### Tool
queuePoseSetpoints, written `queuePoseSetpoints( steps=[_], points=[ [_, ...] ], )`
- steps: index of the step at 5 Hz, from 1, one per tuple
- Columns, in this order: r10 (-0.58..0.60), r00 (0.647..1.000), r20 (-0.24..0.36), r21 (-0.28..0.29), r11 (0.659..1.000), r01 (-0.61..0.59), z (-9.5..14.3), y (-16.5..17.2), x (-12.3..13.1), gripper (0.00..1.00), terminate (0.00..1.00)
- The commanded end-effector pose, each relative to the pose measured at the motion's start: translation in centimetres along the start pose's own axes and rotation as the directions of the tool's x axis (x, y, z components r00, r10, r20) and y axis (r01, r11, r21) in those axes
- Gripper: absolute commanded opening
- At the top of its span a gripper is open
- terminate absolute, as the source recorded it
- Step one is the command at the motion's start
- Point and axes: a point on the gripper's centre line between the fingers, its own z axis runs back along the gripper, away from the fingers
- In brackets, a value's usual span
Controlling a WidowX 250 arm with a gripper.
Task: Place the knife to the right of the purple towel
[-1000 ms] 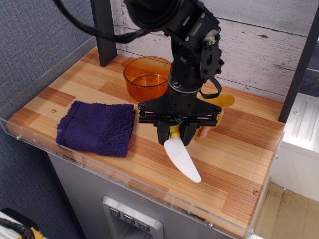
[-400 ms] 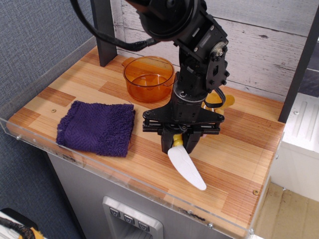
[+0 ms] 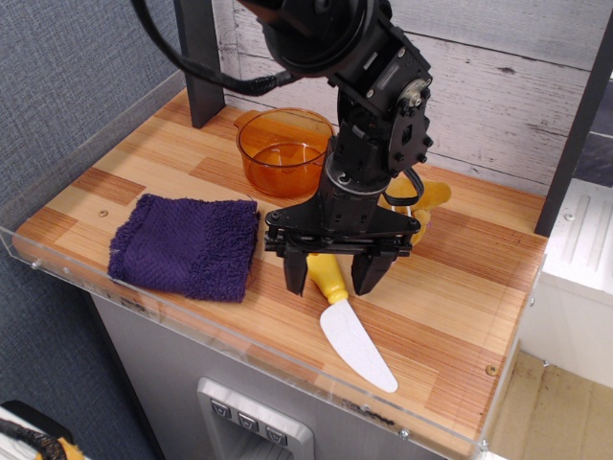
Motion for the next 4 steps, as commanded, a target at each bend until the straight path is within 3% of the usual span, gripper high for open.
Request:
queuePoseSetpoints(
  steps=[1, 2, 3, 4],
  points=[
    [0.019, 0.999, 0.042, -0.024, 1.0, -0.018, 1.4, 1.1, -0.1, 1.0, 0.0],
    [0.103, 0.982, 0.157, -0.221, 0.973, -0.067, 5.7, 3.5, 1.7, 1.0, 0.0],
    [0.15, 0.953, 0.263, -0.28, 0.957, -0.073, 10.1, 6.3, 3.3, 1.0, 0.0],
    [0.239, 0.932, 0.272, -0.323, 0.935, -0.145, 11.1, 8.4, 4.2, 1.0, 1.0]
  ],
)
